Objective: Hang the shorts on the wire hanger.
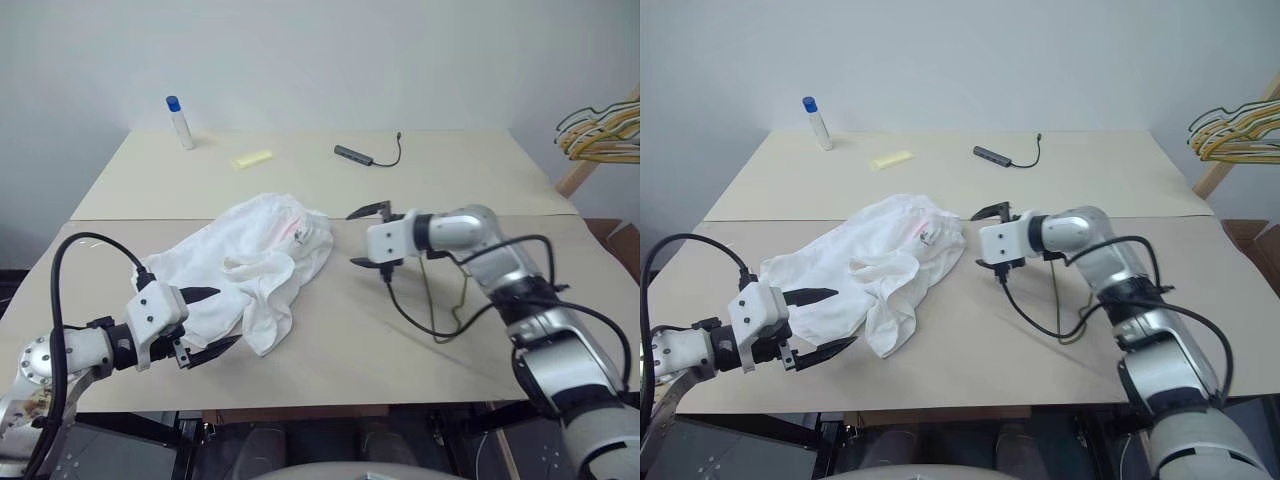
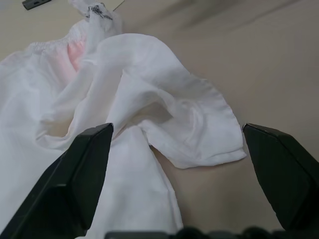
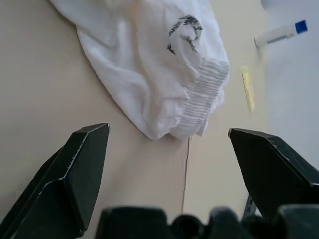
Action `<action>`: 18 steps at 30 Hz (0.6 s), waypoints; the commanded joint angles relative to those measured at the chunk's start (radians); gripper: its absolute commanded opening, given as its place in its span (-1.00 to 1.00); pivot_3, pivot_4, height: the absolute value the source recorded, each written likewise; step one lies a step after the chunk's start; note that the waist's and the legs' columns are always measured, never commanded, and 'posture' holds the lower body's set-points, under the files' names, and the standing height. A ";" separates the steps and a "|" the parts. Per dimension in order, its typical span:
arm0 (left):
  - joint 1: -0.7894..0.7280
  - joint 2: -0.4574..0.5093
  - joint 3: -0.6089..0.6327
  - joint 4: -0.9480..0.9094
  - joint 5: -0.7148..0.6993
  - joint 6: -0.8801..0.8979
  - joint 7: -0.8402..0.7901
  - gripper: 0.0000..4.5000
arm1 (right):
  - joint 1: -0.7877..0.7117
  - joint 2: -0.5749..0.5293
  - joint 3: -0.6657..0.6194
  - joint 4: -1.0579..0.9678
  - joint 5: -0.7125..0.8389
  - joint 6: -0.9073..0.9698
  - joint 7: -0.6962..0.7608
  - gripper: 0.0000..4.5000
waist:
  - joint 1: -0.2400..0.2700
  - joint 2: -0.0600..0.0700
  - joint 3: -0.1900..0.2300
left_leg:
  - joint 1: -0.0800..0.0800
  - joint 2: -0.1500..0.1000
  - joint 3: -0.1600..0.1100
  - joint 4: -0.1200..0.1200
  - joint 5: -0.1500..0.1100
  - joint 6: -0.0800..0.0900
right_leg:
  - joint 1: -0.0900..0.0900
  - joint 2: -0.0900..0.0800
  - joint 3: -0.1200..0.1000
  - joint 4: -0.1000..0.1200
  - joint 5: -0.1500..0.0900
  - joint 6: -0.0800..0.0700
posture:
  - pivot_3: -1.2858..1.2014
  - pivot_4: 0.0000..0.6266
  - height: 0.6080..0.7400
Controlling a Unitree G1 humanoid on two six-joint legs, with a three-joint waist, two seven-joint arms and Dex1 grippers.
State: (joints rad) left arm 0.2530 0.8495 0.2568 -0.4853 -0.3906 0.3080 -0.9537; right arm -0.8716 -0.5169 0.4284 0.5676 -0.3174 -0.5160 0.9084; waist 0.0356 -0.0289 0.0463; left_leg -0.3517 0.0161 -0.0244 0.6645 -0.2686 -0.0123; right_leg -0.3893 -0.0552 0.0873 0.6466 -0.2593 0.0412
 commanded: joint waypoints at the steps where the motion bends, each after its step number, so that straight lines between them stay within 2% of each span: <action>1: -0.018 0.010 0.005 -0.002 0.006 -0.001 0.002 1.00 | -0.125 0.086 0.019 0.089 -0.005 -0.116 -0.022 0.99 | -0.010 0.000 0.000 | 0.000 0.000 0.000 0.000 0.000 0.000 | -0.001 0.000 0.000 0.001 0.000 0.000 | 0.17 -1.00 1.00; 4: -0.007 0.001 -0.001 -0.015 0.012 0.000 0.012 1.00 | -0.195 0.158 0.053 0.174 -0.035 -0.183 -0.036 0.99 | -0.020 0.001 0.000 | 0.000 0.001 -0.001 -0.001 0.000 0.000 | -0.001 0.000 -0.001 0.002 0.000 -0.001 | 0.17 -1.00 1.00; 9: 0.011 -0.008 -0.009 -0.028 0.023 -0.001 0.025 1.00 | -0.286 0.264 0.113 0.358 -0.147 -0.246 -0.173 0.99 | -0.021 0.001 0.001 | 0.001 0.000 -0.002 -0.001 0.000 -0.001 | -0.001 -0.001 -0.002 0.003 0.000 -0.002 | 0.19 -1.00 1.00; 16: 0.038 -0.011 0.009 -0.040 0.027 -0.001 0.032 1.00 | -0.348 0.353 0.175 0.562 -0.267 -0.204 -0.332 0.99 | -0.021 0.002 0.001 | 0.000 0.000 -0.003 -0.002 0.001 -0.002 | -0.002 0.000 -0.003 0.003 0.000 -0.003 | 0.20 -1.00 1.00; 18: 0.048 -0.010 0.014 -0.041 0.031 -0.003 0.032 1.00 | -0.368 0.365 0.178 0.602 -0.286 -0.176 -0.368 0.82 | -0.021 0.002 0.001 | 0.000 0.000 -0.003 -0.003 0.002 -0.003 | -0.003 0.000 -0.003 0.003 0.000 -0.003 | 0.21 -1.00 1.00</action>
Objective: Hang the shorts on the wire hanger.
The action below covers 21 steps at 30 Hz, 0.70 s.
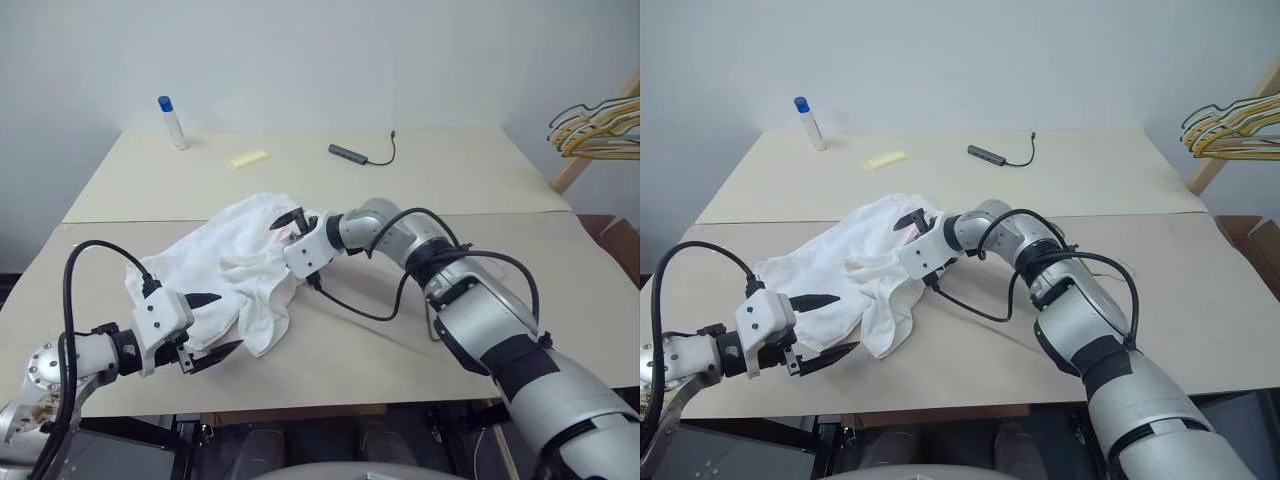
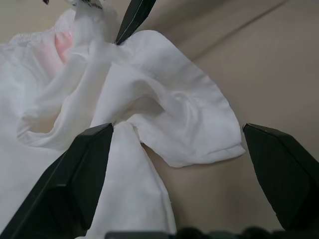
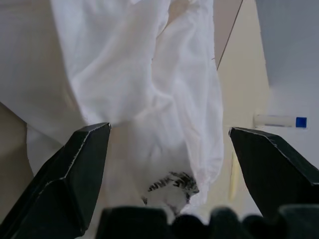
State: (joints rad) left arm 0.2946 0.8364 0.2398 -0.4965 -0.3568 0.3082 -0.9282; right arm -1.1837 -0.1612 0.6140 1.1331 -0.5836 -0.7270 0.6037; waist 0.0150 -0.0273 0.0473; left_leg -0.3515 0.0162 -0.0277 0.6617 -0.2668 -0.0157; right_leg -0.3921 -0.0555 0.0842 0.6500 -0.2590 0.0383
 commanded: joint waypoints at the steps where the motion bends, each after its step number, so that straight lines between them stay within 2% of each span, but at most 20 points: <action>1: 0.010 0.003 0.032 -0.030 -0.002 -0.004 0.007 1.00 | -0.062 0.010 -0.002 0.048 -0.033 0.036 -0.083 0.72 | 0.000 0.000 0.000 | 0.000 0.000 0.000 0.000 0.000 0.000 | 0.000 0.000 0.000 0.000 0.000 0.000 | 0.21 -1.00 1.00; 11: 0.007 0.009 0.030 -0.018 0.001 -0.011 0.002 1.00 | -0.065 0.010 -0.035 0.083 0.002 0.059 -0.008 -0.90 | -0.002 0.001 0.000 | 0.000 0.000 0.000 -0.001 0.000 0.000 | -0.001 0.000 0.000 0.001 0.000 0.000 | 0.19 -1.00 1.00; 12: 0.004 0.010 0.028 -0.015 0.002 -0.012 0.000 1.00 | -0.061 0.007 -0.036 0.082 0.003 0.063 -0.004 -0.99 | -0.002 0.001 0.000 | 0.000 0.000 0.000 -0.001 0.000 0.000 | -0.001 0.000 0.000 0.001 0.000 0.000 | 0.19 -1.00 1.00; 17: -0.031 -0.005 0.039 0.009 -0.032 -0.018 -0.009 1.00 | -0.049 -0.003 -0.063 0.071 0.018 0.122 -0.022 -0.99 | -0.002 0.001 0.000 | 0.000 0.000 0.000 -0.001 0.000 0.000 | -0.001 0.000 0.000 0.001 0.000 0.000 | 0.17 -1.00 1.00; 21: -0.100 -0.068 0.073 0.033 -0.156 0.005 -0.009 1.00 | -0.036 -0.007 -0.101 0.041 0.044 0.169 -0.036 -0.99 | -0.004 0.001 0.000 | 0.000 0.000 0.000 -0.001 0.000 0.000 | -0.001 0.000 0.000 0.001 0.000 0.000 | 0.15 -1.00 1.00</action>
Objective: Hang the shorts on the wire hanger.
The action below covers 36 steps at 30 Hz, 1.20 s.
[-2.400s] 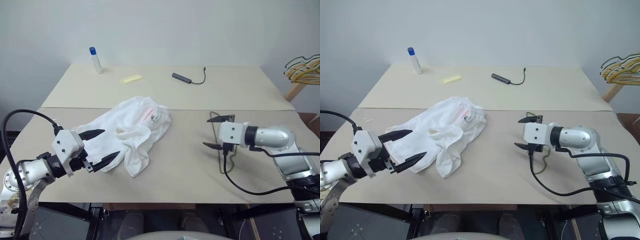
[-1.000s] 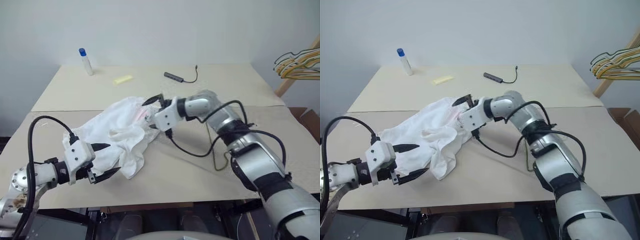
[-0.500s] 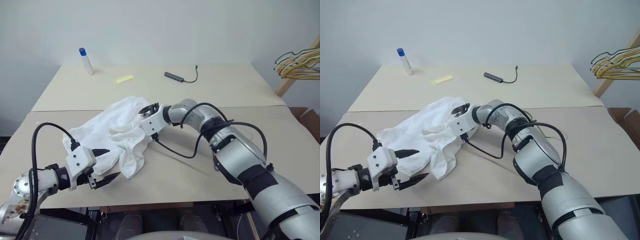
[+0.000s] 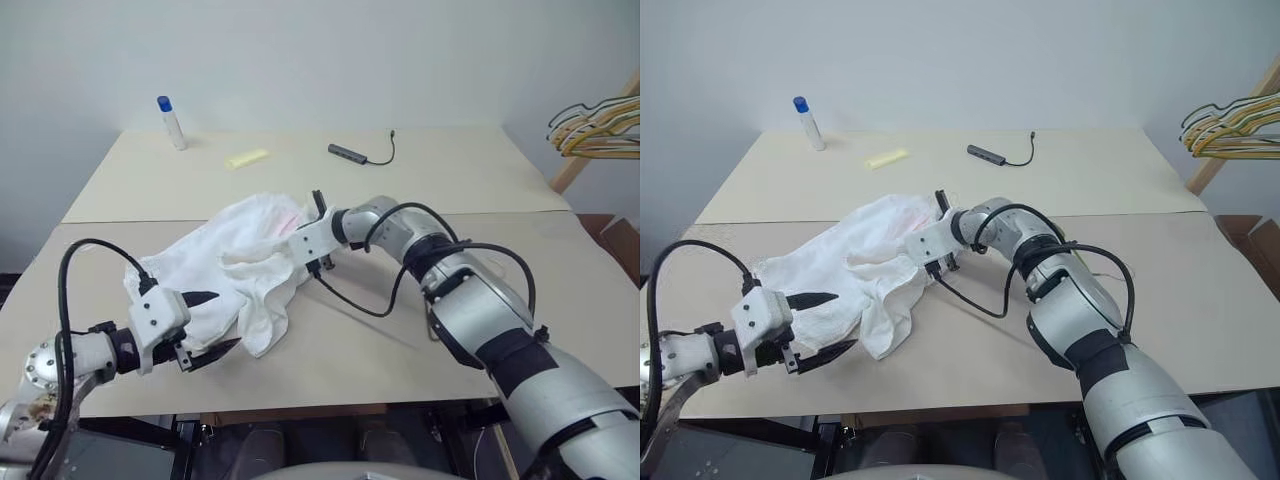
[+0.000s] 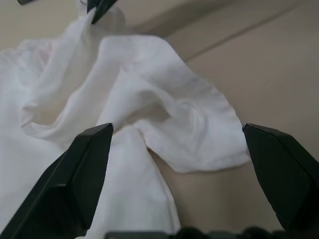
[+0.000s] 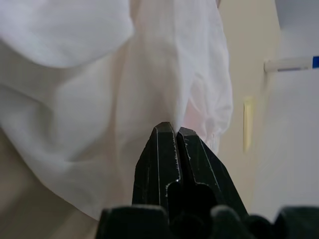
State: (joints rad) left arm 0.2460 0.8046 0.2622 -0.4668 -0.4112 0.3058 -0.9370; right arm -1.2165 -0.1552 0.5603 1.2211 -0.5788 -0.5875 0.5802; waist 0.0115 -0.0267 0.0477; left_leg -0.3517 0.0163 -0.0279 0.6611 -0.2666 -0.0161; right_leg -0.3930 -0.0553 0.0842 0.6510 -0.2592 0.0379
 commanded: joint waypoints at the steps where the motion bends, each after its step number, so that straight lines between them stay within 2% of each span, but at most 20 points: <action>1: -0.069 -0.052 0.057 0.010 -0.136 0.020 0.003 1.00 | 0.002 -0.015 -0.051 -0.058 0.045 0.030 0.000 -0.99 | 0.000 0.000 0.000 | 0.000 0.000 0.000 0.000 0.000 0.000 | 0.000 0.000 0.000 0.000 0.000 0.000 | 0.15 -1.00 1.00; 5: -0.147 -0.112 0.017 0.016 -0.201 0.070 0.038 1.00 | 0.041 -0.026 -0.050 -0.113 0.048 0.022 0.021 -0.99 | -0.005 -0.001 0.000 | 0.000 0.000 0.000 0.000 0.000 0.000 | 0.000 0.000 0.000 0.000 0.000 0.000 | 0.14 -1.00 1.00; 7: -0.176 -0.122 -0.033 0.004 -0.182 0.089 0.053 1.00 | 0.053 -0.030 -0.047 -0.130 0.047 0.025 0.021 -0.99 | -0.010 -0.001 -0.001 | 0.000 0.000 0.000 0.000 0.000 0.000 | 0.000 0.000 0.000 0.000 0.000 0.000 | 0.13 -1.00 1.00; 14: -0.325 -0.115 -0.350 -0.002 0.166 0.229 0.280 1.00 | 0.063 -0.026 -0.066 -0.160 0.070 0.051 0.023 -0.99 | -0.023 -0.001 -0.001 | 0.000 -0.001 -0.001 0.000 0.000 -0.001 | 0.000 0.000 0.000 0.002 0.000 0.000 | 0.12 -1.00 1.00; 17: -0.355 -0.130 -0.395 0.006 0.236 0.294 0.348 1.00 | 0.064 -0.026 -0.064 -0.169 0.073 0.058 0.022 -0.99 | -0.030 -0.001 -0.001 | 0.000 -0.001 -0.002 0.000 0.001 -0.001 | -0.001 0.000 0.001 0.004 0.000 0.000 | 0.13 -1.00 1.00; 21: -0.353 -0.129 -0.410 -0.011 0.265 0.332 0.360 0.46 | 0.068 -0.025 -0.064 -0.173 0.080 0.062 0.030 -1.00 | -0.033 -0.001 -0.001 | -0.001 -0.001 -0.002 0.000 0.001 -0.001 | -0.003 0.000 0.001 0.006 0.000 0.000 | 0.13 -1.00 1.00; 23: -0.346 -0.147 -0.391 -0.024 0.253 0.328 0.365 0.14 | 0.067 -0.024 -0.064 -0.172 0.080 0.063 0.028 -1.00 | -0.031 -0.001 -0.001 | -0.001 -0.001 -0.002 0.000 0.001 -0.001 | -0.004 0.000 0.001 0.006 0.000 0.000 | 0.13 -1.00 1.00; 29: -0.329 -0.154 -0.369 -0.028 0.262 0.325 0.373 -0.62 | 0.068 -0.020 -0.065 -0.168 0.079 0.068 0.022 -1.00 | -0.026 -0.001 -0.001 | -0.001 -0.001 -0.002 0.000 0.001 -0.001 | -0.004 0.000 0.001 0.005 0.000 0.000 | 0.15 -1.00 1.00; 31: -0.325 -0.159 -0.353 -0.025 0.255 0.318 0.375 -0.94 | 0.068 -0.020 -0.062 -0.162 0.074 0.070 0.013 -1.00 | -0.026 -0.001 -0.001 | -0.001 -0.001 -0.002 0.000 0.001 -0.001 | -0.004 0.000 0.001 0.005 0.000 0.000 | 0.15 -1.00 1.00; 36: -0.337 -0.133 -0.320 0.057 0.294 0.238 0.379 -0.98 | 0.051 -0.016 -0.056 -0.125 0.044 0.137 -0.059 -1.00 | -0.026 -0.001 -0.001 | -0.001 -0.001 -0.002 0.000 0.001 -0.001 | -0.004 0.000 0.001 0.005 0.000 0.000 | 0.15 -1.00 1.00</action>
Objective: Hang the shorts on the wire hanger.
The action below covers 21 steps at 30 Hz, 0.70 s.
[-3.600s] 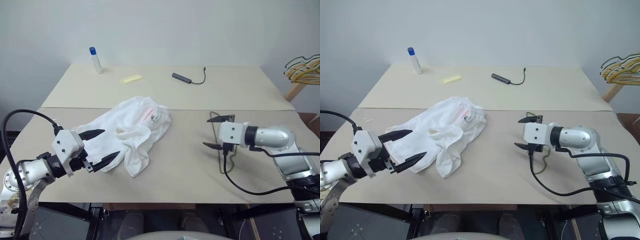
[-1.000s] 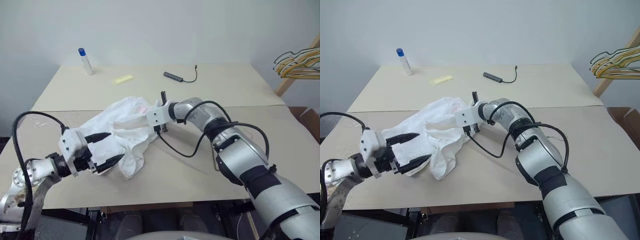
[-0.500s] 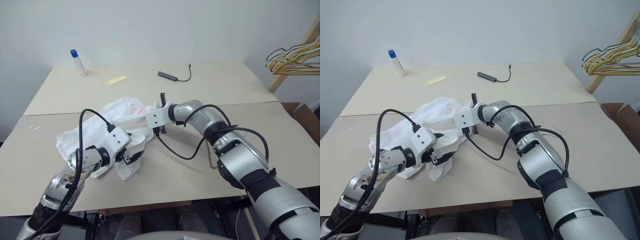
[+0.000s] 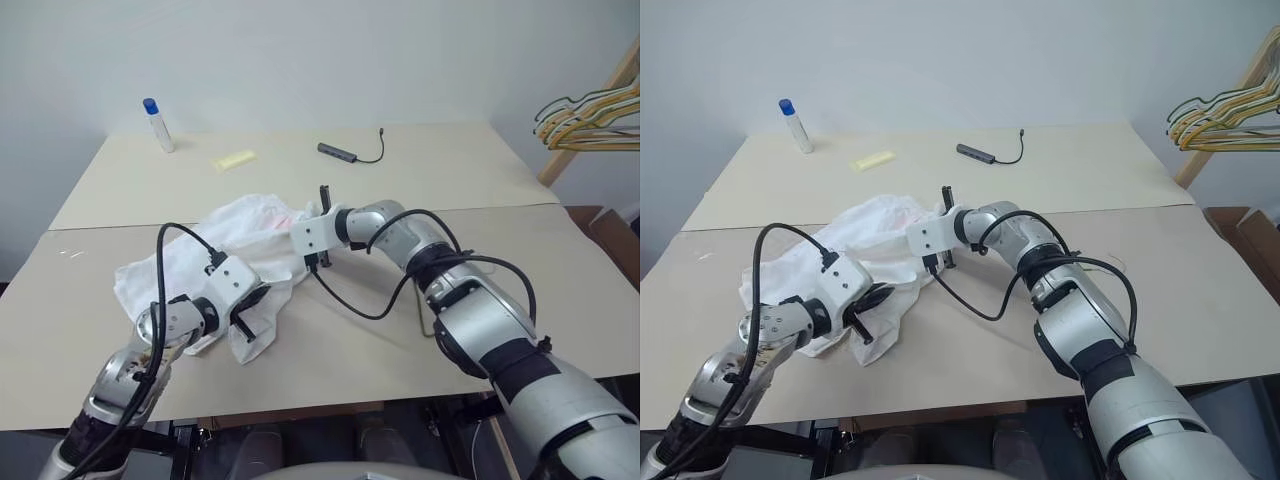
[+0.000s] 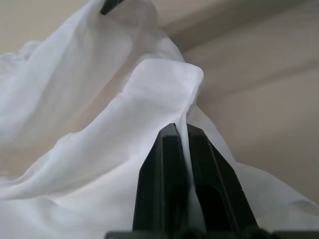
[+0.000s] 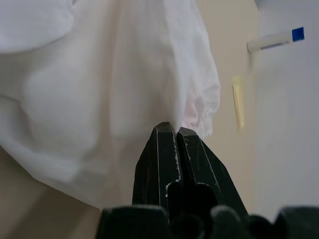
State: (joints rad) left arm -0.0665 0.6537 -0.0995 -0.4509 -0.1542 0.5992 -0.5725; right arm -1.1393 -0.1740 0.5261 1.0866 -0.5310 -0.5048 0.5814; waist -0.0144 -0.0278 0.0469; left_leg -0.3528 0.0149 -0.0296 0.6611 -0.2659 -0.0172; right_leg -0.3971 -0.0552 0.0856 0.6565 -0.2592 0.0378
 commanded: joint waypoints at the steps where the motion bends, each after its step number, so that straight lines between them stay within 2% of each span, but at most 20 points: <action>1: -0.037 0.023 0.046 0.071 0.055 -0.070 0.026 -0.98 | -0.034 0.006 -0.023 0.021 -0.009 0.078 -0.087 -1.00 | 0.001 0.000 0.000 | 0.000 0.000 0.000 0.000 0.000 0.000 | 0.000 0.000 0.000 0.000 0.000 0.000 | 0.15 -1.00 1.00; 9: -0.186 0.116 0.098 0.396 0.133 -0.386 -0.008 -0.98 | -0.082 -0.071 -0.015 0.092 -0.069 0.128 -0.295 -1.00 | 0.004 0.000 0.000 | -0.005 -0.001 0.000 0.000 0.002 -0.003 | -0.006 0.000 0.000 0.001 0.000 0.000 | 0.13 -1.00 1.00; 14: -0.411 0.051 0.081 0.648 0.197 -0.540 0.069 -0.98 | -0.065 -0.154 -0.054 0.074 -0.044 0.145 -0.348 -1.00 | 0.008 0.000 0.000 | -0.007 -0.002 0.001 0.000 0.002 -0.003 | -0.007 -0.001 -0.001 0.000 0.000 0.000 | 0.10 -1.00 1.00; 18: -0.575 -0.007 0.082 0.823 0.240 -0.686 0.143 -0.98 | -0.001 -0.231 -0.095 -0.021 -0.023 0.153 -0.361 -1.00 | 0.001 -0.001 0.000 | -0.009 -0.002 0.000 0.000 0.002 -0.003 | -0.008 -0.002 -0.001 0.000 0.000 0.000 | 0.08 -1.00 1.00; 21: -0.657 -0.065 0.136 0.876 0.166 -0.788 0.150 -0.98 | 0.096 -0.302 -0.145 -0.195 -0.006 0.195 -0.365 -1.00 | -0.003 -0.001 -0.001 | -0.012 -0.002 0.000 0.000 0.002 -0.003 | -0.009 -0.003 -0.001 0.000 0.000 0.001 | 0.08 -1.00 1.00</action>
State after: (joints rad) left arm -0.6863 0.5836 -0.0324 0.4167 0.0560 -0.1269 -0.4494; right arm -1.0614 -0.4299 0.4341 0.9647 -0.5629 -0.3585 0.2337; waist -0.0170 -0.0289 0.0462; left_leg -0.3655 0.0128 -0.0291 0.6614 -0.2638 -0.0207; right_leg -0.4068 -0.0586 0.0844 0.6565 -0.2586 0.0387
